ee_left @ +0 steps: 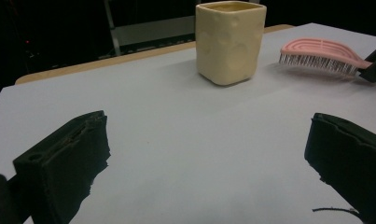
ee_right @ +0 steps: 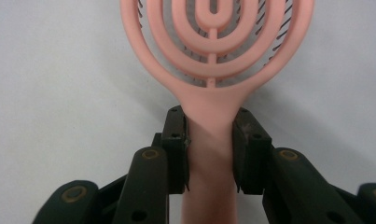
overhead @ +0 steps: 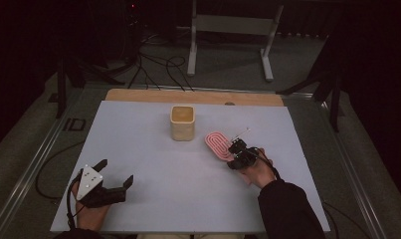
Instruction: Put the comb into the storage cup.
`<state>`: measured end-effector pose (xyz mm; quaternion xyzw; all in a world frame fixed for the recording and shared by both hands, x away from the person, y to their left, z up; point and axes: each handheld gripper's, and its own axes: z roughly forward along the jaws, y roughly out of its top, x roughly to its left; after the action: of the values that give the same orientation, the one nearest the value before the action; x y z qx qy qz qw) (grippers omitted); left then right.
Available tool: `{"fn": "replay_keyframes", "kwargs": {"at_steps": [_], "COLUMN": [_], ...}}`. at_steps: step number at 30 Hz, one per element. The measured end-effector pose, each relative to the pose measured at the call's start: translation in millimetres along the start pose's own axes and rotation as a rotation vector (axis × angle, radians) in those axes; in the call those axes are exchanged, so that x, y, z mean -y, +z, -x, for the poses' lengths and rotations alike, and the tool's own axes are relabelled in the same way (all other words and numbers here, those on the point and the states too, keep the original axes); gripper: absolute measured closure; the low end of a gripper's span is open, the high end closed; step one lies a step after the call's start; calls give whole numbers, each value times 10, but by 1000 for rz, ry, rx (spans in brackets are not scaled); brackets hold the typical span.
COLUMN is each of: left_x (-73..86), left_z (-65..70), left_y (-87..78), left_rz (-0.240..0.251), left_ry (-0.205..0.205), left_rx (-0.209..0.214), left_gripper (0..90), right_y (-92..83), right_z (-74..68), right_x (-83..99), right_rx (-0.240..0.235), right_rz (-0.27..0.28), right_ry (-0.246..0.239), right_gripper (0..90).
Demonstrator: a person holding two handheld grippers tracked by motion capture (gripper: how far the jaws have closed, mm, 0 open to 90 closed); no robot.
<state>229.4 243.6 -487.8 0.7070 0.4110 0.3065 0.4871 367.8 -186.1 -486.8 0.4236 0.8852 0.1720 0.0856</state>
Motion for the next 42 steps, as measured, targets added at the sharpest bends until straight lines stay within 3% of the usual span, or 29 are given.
{"fn": "replay_keyframes", "kwargs": {"at_steps": [16,23,27,36,42], "left_x": [2,2,2,3,2], "left_z": [-1,-3,-4,-4,4], "left_y": [5,6,4,11,34], "left_rz": [0,-2,-1,-8,-11], "left_ry": [0,1,2,5,10], "left_rx": [-1,-2,-2,-3,6], "left_gripper": [4,4,4,4,4], "right_y": [-156,-234,-276,-285,-258], "right_z": [-90,-151,-173,-182,-143], "right_x": [47,91,132,242,271], "right_rx": [-10,-35,-23,-15,-4], "right_rz": [140,240,285,353,368], "right_ry": [8,2,6,22,36], "right_gripper": [695,695,695,695,695]}}
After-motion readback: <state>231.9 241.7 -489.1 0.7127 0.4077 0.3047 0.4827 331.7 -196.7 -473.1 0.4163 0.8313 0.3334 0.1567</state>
